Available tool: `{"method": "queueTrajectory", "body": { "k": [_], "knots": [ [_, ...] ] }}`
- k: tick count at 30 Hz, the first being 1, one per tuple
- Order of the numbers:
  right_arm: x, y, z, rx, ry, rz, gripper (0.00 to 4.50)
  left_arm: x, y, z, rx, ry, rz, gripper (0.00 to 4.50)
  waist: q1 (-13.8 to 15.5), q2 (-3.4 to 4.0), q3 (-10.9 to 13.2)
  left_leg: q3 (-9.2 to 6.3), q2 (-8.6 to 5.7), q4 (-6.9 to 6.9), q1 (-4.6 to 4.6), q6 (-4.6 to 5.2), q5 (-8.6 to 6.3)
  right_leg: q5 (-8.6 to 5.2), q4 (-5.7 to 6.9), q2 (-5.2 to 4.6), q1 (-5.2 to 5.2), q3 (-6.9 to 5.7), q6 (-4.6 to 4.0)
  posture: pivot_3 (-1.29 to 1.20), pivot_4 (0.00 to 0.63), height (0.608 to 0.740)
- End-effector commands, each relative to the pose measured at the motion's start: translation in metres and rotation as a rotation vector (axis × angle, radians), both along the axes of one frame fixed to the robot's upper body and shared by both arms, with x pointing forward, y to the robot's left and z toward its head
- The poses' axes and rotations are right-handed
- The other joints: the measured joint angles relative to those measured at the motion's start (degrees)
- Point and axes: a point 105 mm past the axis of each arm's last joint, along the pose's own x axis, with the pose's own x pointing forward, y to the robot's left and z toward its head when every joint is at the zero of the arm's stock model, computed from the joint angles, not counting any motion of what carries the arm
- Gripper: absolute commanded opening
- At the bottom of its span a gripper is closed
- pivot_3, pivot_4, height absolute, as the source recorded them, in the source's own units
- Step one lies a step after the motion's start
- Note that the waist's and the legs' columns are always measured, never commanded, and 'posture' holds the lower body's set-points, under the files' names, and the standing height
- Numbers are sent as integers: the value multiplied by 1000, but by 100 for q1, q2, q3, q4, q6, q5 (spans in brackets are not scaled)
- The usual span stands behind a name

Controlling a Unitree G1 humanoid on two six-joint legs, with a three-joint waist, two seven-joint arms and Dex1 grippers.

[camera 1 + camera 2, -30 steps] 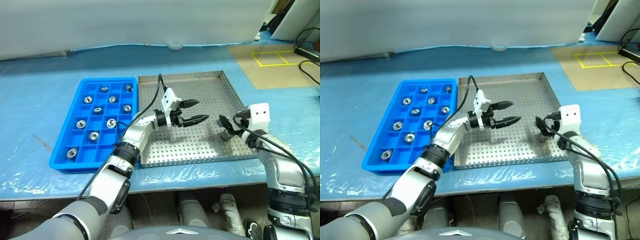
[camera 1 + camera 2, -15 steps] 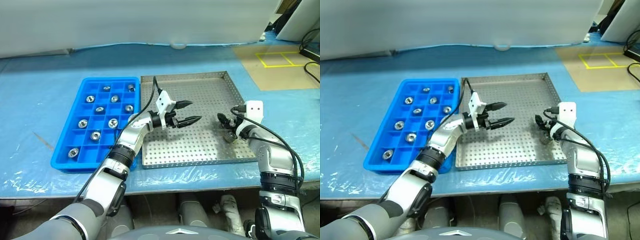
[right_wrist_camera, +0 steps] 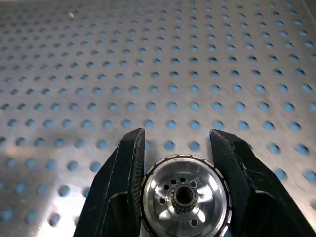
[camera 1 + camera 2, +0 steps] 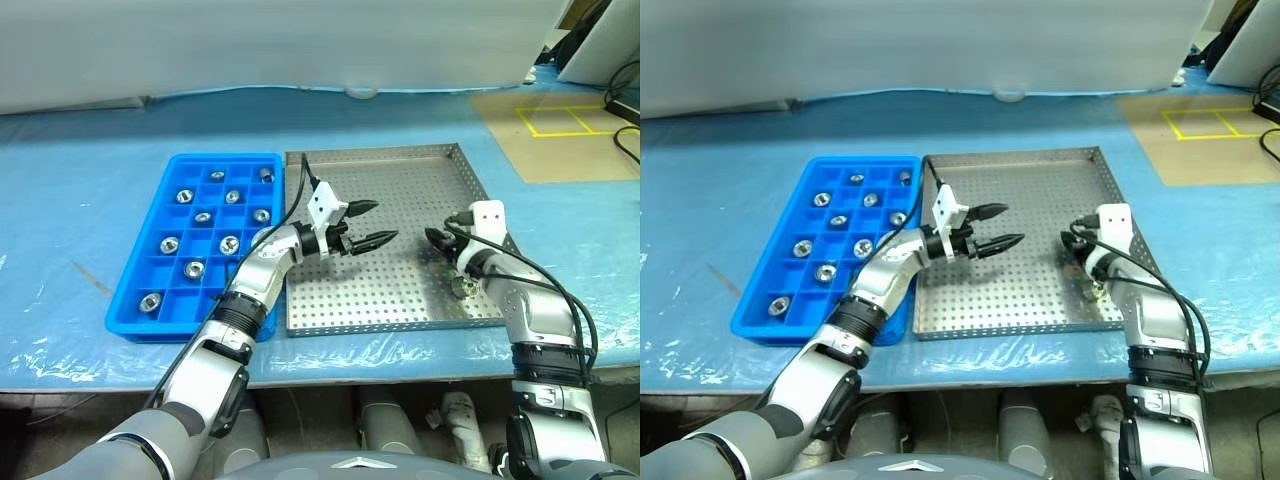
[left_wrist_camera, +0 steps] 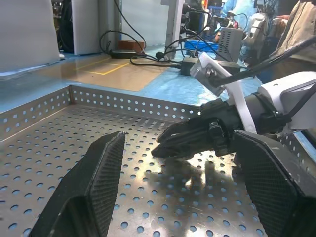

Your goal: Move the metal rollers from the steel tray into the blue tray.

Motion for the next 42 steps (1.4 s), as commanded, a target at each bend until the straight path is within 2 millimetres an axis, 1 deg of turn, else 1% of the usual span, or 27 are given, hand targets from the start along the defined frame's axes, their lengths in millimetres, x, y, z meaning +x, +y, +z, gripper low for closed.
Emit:
{"method": "queueTrajectory", "body": {
  "k": [1, 3, 5, 6, 8, 9, 10, 14, 19, 24, 28, 31, 35, 38, 42],
  "knots": [
    [14, 26, 32, 17, -124, 111, 1691, 4, 12, 19, -39, -62, 56, 3708, 27, 0, 0, 0, 0, -1, 0, -1, 1, 0, 1, 0, -1, 0, 0, -189, 150, 740],
    [24, 49, 41, 26, -153, 212, 1691, 7, 26, 23, -52, -76, 118, 3708, 61, -1, 0, 0, 2, -5, 1, -2, 1, 0, 1, 0, 0, -2, 0, -103, 150, 740],
    [29, 65, 46, 24, -170, 287, 1691, 7, 36, 26, -62, -82, 164, 3708, 151, 0, 0, 0, 4, -10, 2, -3, 2, 0, 2, 1, -2, -4, -1, -72, 150, 740],
    [32, 74, 48, 20, -179, 327, 1691, 7, 42, 26, -68, -82, 189, 3708, 203, 0, 0, 0, 6, -12, 3, -4, 2, 0, 2, 1, -2, -8, -2, -9, 150, 740],
    [36, 99, 53, 25, -193, 446, 1691, 4, 58, 28, -83, -88, 254, 3708, 305, -1, 1, 0, 6, -16, 1, -4, 3, -1, 0, 1, -4, -9, -3, 75, 150, 740],
    [36, 108, 54, 27, -195, 495, 1691, 3, 63, 28, -86, -90, 277, 3708, 374, -2, 2, 0, 6, -16, -2, -4, 3, -1, 0, 0, -4, -11, -4, 99, 150, 740],
    [35, 122, 55, 34, -198, 568, 1691, 0, 71, 29, -94, -91, 305, 3708, 446, -2, 3, -1, 7, -17, -5, -4, 3, -3, 1, 0, -6, -15, -6, 134, 150, 740],
    [25, 162, 61, 70, -210, 796, 1691, -11, 93, 29, -110, -95, 397, 3708, 716, -2, 3, -2, 13, -22, -11, -5, 3, -7, 1, -1, -9, -25, -13, 272, 150, 740],
    [5, 199, 61, 105, -194, 1051, 1691, -28, 113, 31, -122, -104, 473, 3708, 1047, -3, 7, -9, 13, -25, -17, -7, 3, -8, 2, -6, -7, -38, -14, 383, 150, 740],
    [-13, 220, 56, 120, -159, 1210, 1691, -46, 131, 26, -105, -74, 484, 3708, 1244, -3, 7, -16, 16, -27, -21, -11, 4, -9, 4, -6, -9, -44, -13, 437, 150, 740],
    [-22, 229, 44, 83, -128, 1262, 1691, -54, 150, 21, -69, -51, 504, 3708, 1289, -3, 8, -21, 16, -50, -21, -29, 15, -9, 5, -2, -18, -46, -12, 443, 150, 740],
    [-24, 233, 41, 63, -128, 1265, 1691, -58, 158, 19, -42, -31, 486, 3708, 1357, -3, 8, -27, 16, -79, -20, -48, 27, -10, 7, 2, -30, -50, -13, 434, 150, 740],
    [-29, 236, 35, 54, -115, 1281, 1691, -64, 165, 3, 52, 22, 446, 3708, 1404, -3, 7, -28, 16, -101, -20, -62, 36, -14, 10, 6, -42, -51, -20, 435, 150, 740],
    [-36, 239, 33, 52, -109, 1307, 1691, -68, 169, 4, 35, 42, 441, 3708, 1404, -3, 7, -28, 14, -102, -23, -62, 36, -16, 7, 7, -44, -51, -22, 433, 150, 740],
    [-45, 247, 28, 29, -96, 1340, 1691, -75, 175, 1, 54, 66, 441, 3708, 1389, -3, 7, -30, 18, -106, -27, -68, 40, -17, 13, 12, -57, -50, -23, 441, 150, 740]
  ]
}}
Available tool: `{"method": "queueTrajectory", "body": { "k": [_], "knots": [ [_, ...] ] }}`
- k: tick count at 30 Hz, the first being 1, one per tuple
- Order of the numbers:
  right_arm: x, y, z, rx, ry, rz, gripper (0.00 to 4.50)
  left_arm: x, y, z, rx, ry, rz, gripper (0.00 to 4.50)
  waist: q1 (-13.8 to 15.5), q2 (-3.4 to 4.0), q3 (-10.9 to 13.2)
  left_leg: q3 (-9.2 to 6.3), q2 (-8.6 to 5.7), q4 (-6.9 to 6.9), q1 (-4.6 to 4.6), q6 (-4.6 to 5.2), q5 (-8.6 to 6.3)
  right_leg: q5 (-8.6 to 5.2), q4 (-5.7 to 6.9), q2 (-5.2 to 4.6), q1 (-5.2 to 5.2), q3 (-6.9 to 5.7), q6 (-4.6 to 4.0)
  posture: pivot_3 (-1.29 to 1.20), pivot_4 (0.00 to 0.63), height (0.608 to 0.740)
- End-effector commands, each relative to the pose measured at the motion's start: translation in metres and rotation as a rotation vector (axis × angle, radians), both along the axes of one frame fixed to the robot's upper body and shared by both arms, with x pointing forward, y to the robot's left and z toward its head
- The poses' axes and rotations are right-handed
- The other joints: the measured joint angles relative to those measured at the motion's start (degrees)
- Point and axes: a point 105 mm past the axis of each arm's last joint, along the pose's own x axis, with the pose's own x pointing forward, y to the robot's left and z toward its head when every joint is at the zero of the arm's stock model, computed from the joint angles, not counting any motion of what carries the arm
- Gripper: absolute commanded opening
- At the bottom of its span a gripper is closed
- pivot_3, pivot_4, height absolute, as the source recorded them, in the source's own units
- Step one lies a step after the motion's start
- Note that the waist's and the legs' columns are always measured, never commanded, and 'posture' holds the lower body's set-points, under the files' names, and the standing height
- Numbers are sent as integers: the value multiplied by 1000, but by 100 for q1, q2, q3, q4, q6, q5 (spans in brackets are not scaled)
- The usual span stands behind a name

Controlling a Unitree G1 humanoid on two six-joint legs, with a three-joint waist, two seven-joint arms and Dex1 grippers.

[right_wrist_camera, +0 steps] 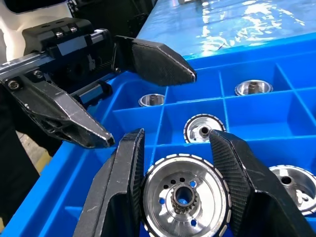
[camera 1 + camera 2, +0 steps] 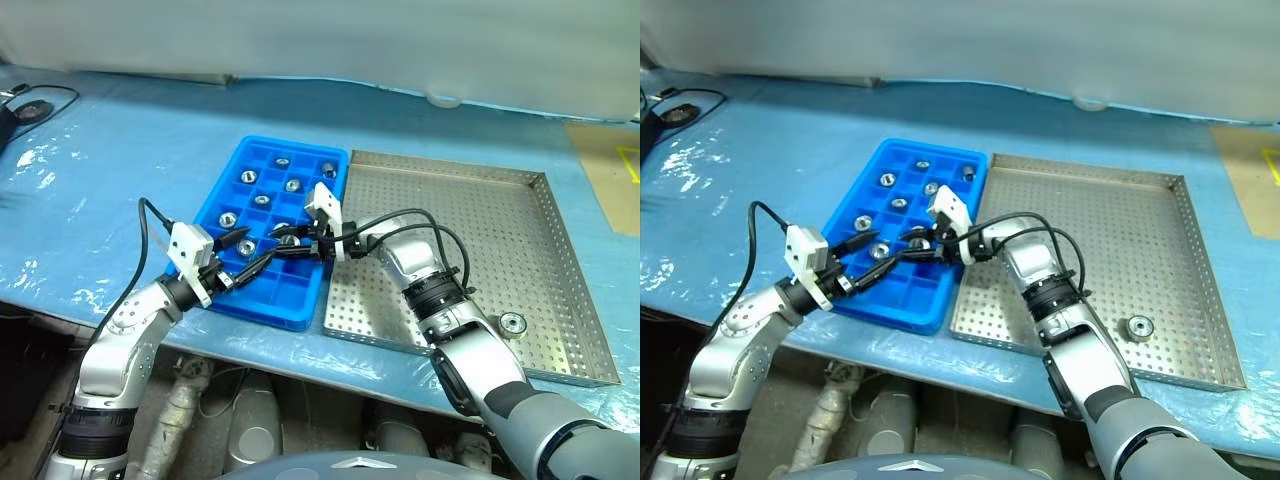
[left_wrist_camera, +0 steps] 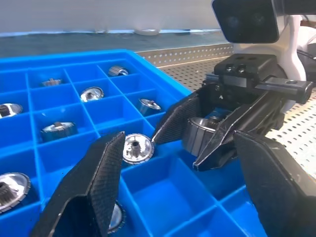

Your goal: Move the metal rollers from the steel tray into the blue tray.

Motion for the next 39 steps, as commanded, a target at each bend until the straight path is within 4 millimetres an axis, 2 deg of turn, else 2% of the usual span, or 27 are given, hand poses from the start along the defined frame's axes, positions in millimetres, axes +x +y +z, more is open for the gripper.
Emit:
{"method": "queueTrajectory", "body": {
  "k": [1, 4, 12, 19, 24, 28, 32, 35, 39],
  "knots": [
    [-11, 9, 6, 3, -41, 57, 1691, -6, 6, 13, 15, -43, -5, 3708, 2, 0, 0, 0, 0, -4, 2, -3, 2, 0, 1, 0, -2, 1, -1, 441, 150, 740],
    [-16, 14, -1, -31, -42, 81, 1691, -9, 12, 11, 59, -33, 3, 3708, 8, -1, -1, -4, 0, -7, 2, -6, 4, -1, 3, 1, -2, 0, -1, 441, 150, 740],
    [-28, 31, -7, -44, -36, 132, 1691, -16, 28, 9, 114, -27, 59, 3708, 20, -4, -3, -8, -1, -8, 3, -6, 4, -1, 3, 1, -1, 0, -1, 501, 150, 740],
    [-36, 47, -4, -20, -24, 159, 1691, -22, 32, 10, 121, -21, 79, 3708, 40, -5, -3, -16, -1, -8, -1, -7, 4, -1, 5, 1, -2, -5, -1, 526, 150, 740],
    [-36, 47, -6, -21, -5, 149, 1691, -21, 31, 10, 119, -17, 74, 3708, 86, -5, -3, -18, -2, -8, -2, -7, 4, -1, 6, 1, -1, -6, -1, 515, 150, 740],
    [-31, 36, -4, -22, -11, 120, 2982, -12, 22, 10, 109, -23, 27, 3708, 163, -4, -3, -22, -2, -7, 1, -10, 6, -1, 12, 2, -1, -6, -1, 448, 150, 740],
    [-10, 23, 1, -13, -27, -13, 4349, 1, 7, 13, 75, -30, -44, 3708, 166, -5, -3, -22, -5, 4, 3, -13, 8, 0, 25, 1, 1, -3, -1, 393, 150, 740],
    [3, 5, 5, -8, -56, -102, 4349, 11, -8, 14, 10, -24, -110, 3708, 134, -5, -4, -21, -10, 10, 10, -21, 14, 0, 41, 0, 1, 6, -1, 268, 150, 740],
    [21, -31, 16, 12, -82, -264, 4349, 21, -42, 7, -33, 5, -269, 3708, -14, -10, -7, -21, -13, 17, 16, -37, 24, 0, 64, 0, 1, 13, -1, 121, 150, 740]
  ]
}}
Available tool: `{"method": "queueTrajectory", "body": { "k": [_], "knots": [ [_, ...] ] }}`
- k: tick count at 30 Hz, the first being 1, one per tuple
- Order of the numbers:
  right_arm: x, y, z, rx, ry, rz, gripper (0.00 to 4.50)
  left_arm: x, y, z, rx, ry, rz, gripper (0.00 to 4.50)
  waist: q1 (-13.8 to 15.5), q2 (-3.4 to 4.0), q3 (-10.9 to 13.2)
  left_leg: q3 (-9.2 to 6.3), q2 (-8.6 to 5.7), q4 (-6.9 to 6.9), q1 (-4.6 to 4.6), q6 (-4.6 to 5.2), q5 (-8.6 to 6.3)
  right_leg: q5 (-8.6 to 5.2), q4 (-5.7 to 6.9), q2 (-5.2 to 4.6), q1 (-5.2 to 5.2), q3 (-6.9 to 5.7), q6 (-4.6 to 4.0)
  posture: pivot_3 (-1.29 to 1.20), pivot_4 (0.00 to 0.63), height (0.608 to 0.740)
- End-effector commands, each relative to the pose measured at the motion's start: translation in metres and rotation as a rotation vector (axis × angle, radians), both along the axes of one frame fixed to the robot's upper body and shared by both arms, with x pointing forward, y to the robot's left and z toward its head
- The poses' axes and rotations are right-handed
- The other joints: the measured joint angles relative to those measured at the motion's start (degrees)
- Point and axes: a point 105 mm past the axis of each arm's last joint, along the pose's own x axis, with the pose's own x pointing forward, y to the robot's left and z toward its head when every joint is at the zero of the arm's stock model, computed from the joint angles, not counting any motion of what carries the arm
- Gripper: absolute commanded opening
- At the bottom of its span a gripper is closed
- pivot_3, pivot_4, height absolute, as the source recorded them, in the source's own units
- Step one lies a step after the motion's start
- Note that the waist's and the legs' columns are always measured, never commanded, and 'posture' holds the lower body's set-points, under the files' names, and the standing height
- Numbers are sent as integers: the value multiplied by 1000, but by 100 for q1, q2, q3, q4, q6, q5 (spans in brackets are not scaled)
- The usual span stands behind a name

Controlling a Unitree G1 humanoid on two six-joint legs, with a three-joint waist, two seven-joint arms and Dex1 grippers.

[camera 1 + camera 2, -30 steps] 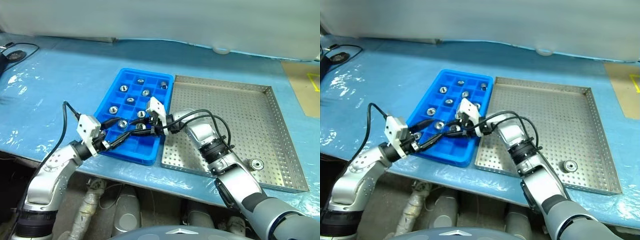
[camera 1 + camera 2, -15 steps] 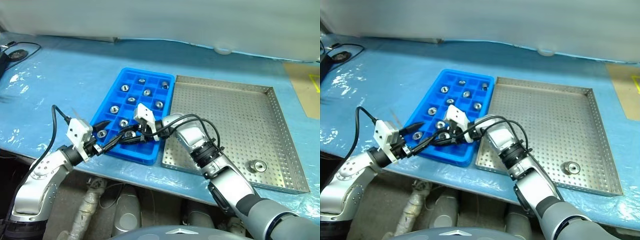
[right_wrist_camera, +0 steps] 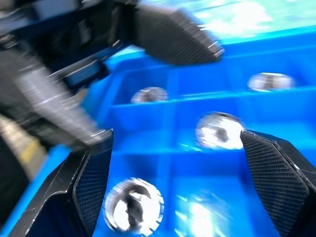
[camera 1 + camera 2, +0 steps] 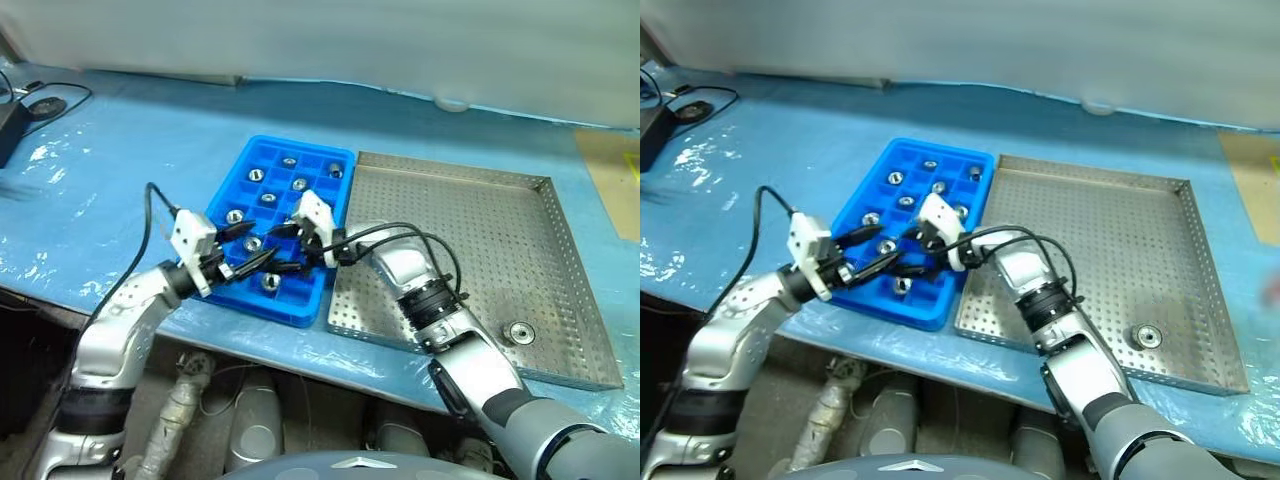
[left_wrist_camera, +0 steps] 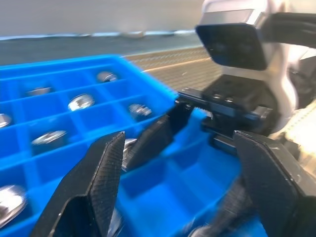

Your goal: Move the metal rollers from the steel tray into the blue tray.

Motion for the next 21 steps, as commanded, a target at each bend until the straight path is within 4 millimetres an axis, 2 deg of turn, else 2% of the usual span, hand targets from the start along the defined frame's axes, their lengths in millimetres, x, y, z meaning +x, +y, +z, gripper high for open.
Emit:
{"method": "queueTrajectory", "body": {
  "k": [1, 7, 14, 16, 21],
  "knots": [
    [14, -33, 18, 46, -59, -147, 4349, 3, -31, -1, -22, -3, -163, 3708, -82, -3, -2, 0, -2, 6, 2, -1, 1, 1, 3, 0, 2, 3, 1, 46, 150, 740],
    [17, -106, 17, 33, -91, -458, 4349, 17, -76, -2, -8, 6, -398, 3708, -524, -7, -4, 4, -5, 36, 4, -16, 12, 6, 13, 2, 9, 19, 8, -173, 150, 740],
    [-5, -184, 6, -19, -96, -798, 4349, 16, -116, -6, 12, 18, -603, 3708, -1052, -8, -4, 22, -6, 59, 10, 11, -2, 6, 4, 2, 12, 37, 9, -407, 150, 740],
    [-14, -203, 3, -37, -87, -882, 4349, 14, -125, -8, 24, 16, -648, 3708, -1157, -7, -5, 27, -5, 71, 12, 29, -13, 6, 2, 2, 15, 40, 9, -430, 150, 740],
    [-31, -235, 4, -81, -80, -971, 4349, 16, -137, -3, -5, 3, -669, 3708, -1313, -7, -4, 39, -4, 90, 24, 62, -34, 8, -10, -2, 36, 46, 13, -453, 150, 740]
  ]
}}
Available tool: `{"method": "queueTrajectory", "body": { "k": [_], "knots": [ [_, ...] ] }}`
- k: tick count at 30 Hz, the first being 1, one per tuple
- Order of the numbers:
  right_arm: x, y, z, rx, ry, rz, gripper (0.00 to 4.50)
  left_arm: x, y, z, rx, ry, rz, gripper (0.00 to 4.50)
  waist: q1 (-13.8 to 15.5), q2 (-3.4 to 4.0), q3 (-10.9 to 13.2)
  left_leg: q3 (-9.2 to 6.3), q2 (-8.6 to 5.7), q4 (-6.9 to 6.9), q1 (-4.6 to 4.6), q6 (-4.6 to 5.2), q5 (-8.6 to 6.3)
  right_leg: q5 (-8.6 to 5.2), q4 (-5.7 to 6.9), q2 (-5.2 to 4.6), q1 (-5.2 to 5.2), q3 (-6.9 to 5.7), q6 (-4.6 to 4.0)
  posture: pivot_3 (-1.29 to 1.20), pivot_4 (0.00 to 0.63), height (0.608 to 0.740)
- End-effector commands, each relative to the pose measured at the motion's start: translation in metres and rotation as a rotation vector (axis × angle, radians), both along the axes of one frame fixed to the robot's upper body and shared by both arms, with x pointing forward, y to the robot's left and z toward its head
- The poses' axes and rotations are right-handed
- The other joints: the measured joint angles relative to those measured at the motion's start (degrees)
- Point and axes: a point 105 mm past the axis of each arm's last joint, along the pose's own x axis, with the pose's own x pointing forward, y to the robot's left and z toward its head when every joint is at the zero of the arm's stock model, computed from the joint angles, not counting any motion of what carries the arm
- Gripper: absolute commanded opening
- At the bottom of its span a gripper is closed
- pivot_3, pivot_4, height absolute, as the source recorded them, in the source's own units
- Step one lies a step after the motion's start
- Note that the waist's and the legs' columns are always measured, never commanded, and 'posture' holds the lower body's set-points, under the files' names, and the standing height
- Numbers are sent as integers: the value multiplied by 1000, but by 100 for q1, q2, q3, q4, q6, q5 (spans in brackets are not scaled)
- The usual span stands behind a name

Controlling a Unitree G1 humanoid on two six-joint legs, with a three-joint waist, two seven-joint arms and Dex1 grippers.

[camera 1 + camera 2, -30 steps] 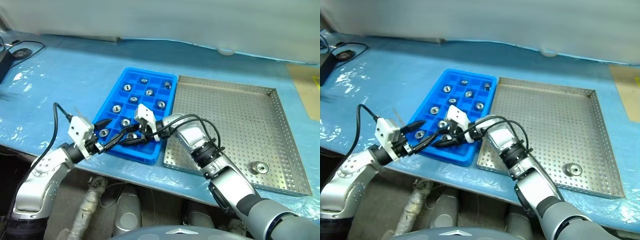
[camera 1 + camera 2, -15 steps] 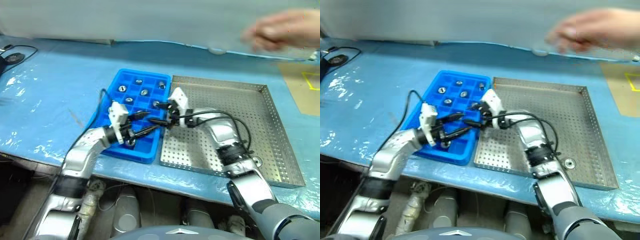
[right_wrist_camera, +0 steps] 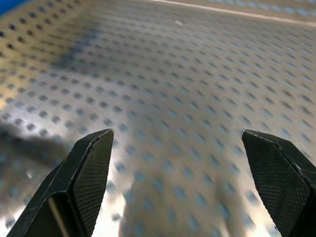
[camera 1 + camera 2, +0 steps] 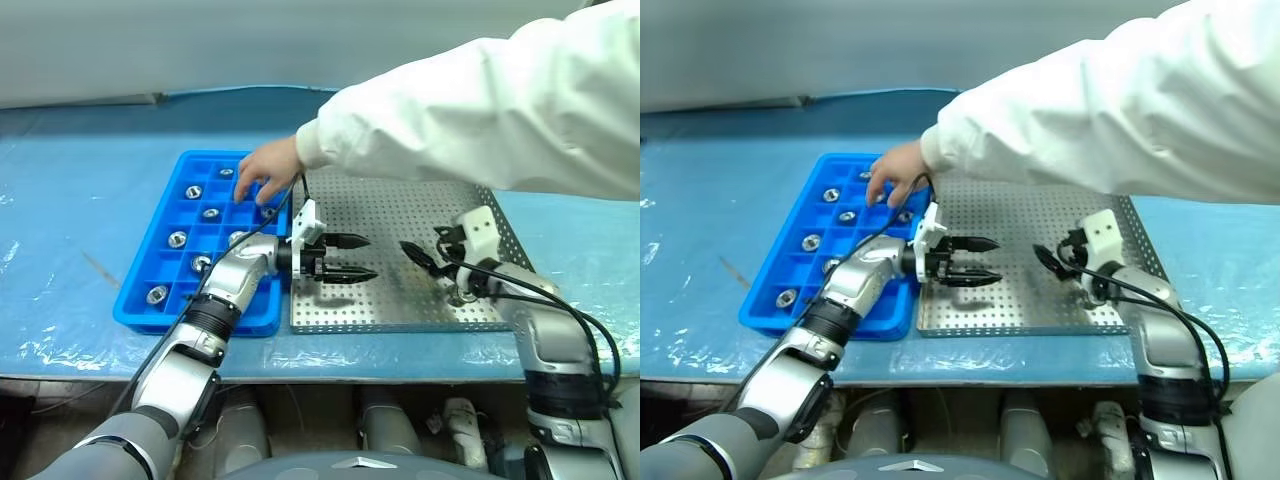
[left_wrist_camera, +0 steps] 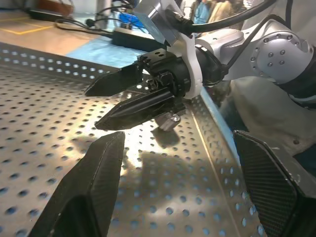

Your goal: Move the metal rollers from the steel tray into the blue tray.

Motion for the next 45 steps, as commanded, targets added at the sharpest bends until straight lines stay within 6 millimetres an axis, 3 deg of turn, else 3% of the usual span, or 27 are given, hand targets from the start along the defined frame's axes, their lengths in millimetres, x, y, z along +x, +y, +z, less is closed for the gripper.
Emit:
{"method": "queueTrajectory", "body": {
  "k": [1, 4, 7, 11, 16, 19, 25, 37, 43, 45],
  "knots": [
    [-6, -18, 23, -22, -63, -44, 4349, 3, -6, 14, -26, -61, -18, 3708, -33, 0, 0, 1, 0, 2, 6, 3, -2, 2, -10, 0, 10, 1, 3, -451, 150, 740],
    [-15, -40, 20, -34, 0, -76, 4349, 3, -11, 14, -25, -80, -16, 3708, -26, 4, -2, 3, 0, -1, 19, 9, -6, -7, -49, 0, 35, 0, 33, -429, 150, 740],
    [-22, -48, 11, -45, 74, -66, 4349, 3, -12, 15, -35, -81, -7, 3708, -10, 3, -2, 7, -4, 2, 17, 25, -16, 0, -60, -6, 45, 0, 21, -415, 150, 740],
    [-27, -42, 4, 25, 162, -37, 4349, 2, -12, 12, -31, -84, -2, 3708, -8, 4, -2, 8, -2, -1, 13, 30, -19, 11, -60, -6, 41, -2, 4, -409, 150, 740],
    [-44, -41, -30, -41, 336, -19, 4349, 2, -14, 12, -32, -87, 4, 3708, 22, 4, -2, 8, -3, 0, 10, 34, -22, 11, -67, -9, 46, -5, 3, -397, 150, 740],
    [-47, -37, -32, -36, 351, 4, 3775, 3, -12, 10, -23, -92, 12, 3708, 10, 2, -3, 10, -2, 0, 15, 36, -24, 9, -70, -9, 50, -4, 5, -392, 150, 740],
    [-45, -28, -28, -45, 321, 49, 1697, 1, -6, 5, -2, -88, 24, 3708, 9, 1, -3, 10, 1, -9, 16, 35, -25, 0, -71, -7, 46, -8, 21, -377, 150, 740],
    [-28, -7, -26, -43, 267, 127, 1666, 0, 6, 3, 15, -93, 72, 3708, 3, 1, -3, 10, 0, -10, 14, 35, -26, -11, -73, -8, 44, -7, 38, -312, 150, 740],
    [-25, 25, -14, 16, 215, 266, 1666, 3, 10, 5, 18, -100, 94, 3708, 6, 1, -3, 10, -1, -14, 10, 35, -26, -3, -73, -8, 36, -8, 24, -295, 150, 740],
    [-27, 47, -8, 49, 194, 362, 1666, 5, 13, 6, 23, -104, 109, 3708, 13, 1, -3, 10, 0, -17, 8, 34, -26, 3, -72, -8, 32, -8, 15, -287, 150, 740]
  ]
}}
